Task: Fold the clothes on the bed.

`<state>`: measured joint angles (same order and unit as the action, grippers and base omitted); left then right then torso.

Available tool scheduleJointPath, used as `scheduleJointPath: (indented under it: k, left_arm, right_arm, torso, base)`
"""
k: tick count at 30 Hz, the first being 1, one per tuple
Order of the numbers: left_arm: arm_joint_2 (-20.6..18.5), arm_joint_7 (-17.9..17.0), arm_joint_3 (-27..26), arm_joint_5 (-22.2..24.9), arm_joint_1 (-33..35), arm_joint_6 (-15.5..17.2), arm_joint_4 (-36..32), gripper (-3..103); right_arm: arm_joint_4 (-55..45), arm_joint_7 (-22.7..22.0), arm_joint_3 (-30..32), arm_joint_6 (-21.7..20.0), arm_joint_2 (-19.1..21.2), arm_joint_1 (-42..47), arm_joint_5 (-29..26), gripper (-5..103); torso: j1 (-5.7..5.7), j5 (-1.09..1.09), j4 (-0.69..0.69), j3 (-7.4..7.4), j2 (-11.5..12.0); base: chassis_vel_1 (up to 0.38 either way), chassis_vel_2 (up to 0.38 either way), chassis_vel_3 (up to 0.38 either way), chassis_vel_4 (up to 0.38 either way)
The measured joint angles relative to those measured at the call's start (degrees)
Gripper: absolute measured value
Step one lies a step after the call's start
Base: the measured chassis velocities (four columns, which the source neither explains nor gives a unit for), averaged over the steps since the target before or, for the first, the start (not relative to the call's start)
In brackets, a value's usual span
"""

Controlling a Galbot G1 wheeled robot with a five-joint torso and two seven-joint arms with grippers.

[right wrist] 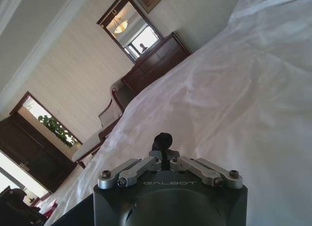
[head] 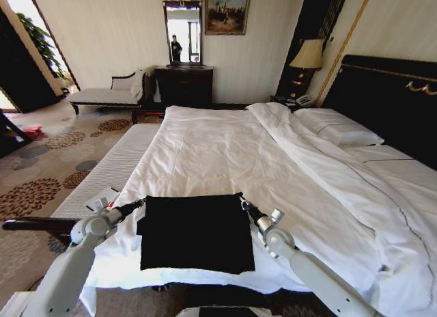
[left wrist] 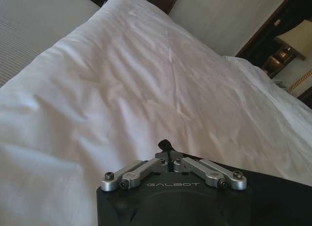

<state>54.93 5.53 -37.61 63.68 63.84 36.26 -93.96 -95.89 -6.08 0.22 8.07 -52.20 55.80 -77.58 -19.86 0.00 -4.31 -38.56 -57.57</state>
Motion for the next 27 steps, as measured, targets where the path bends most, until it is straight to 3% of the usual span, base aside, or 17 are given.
scheduleJointPath:
  k: [7, 18, 27]
  left_arm:
    - [-0.01, 0.14, -1.57, 2.2, -1.05, -1.43, -0.49, 0]
    - [-0.04, 2.7, -5.36, 8.47, 1.12, -4.05, -6.75, 0]
    - [-0.05, 4.42, -7.33, 10.0, 3.3, -6.59, -10.24, 0]
  right_arm:
    - [-0.9, 1.19, 2.03, 1.51, -0.05, -1.18, -1.0, 2]
    - [-7.04, 5.14, 7.98, 5.71, -0.45, 4.41, -1.01, 2]
    - [-9.28, 14.44, 12.44, 10.16, -1.78, 9.38, -0.89, 2]
  torso:
    - [0.0, 0.0, -0.01, 0.0, 0.0]
    - [0.0, 0.0, -0.01, 0.01, 0.0]
    - [0.0, 0.0, 0.0, 0.01, 0.0]
  base:
    - [0.0, 0.0, 0.0, 0.0]
    - [0.0, 0.0, 0.0, 0.0]
    - [0.0, 0.0, 0.0, 0.0]
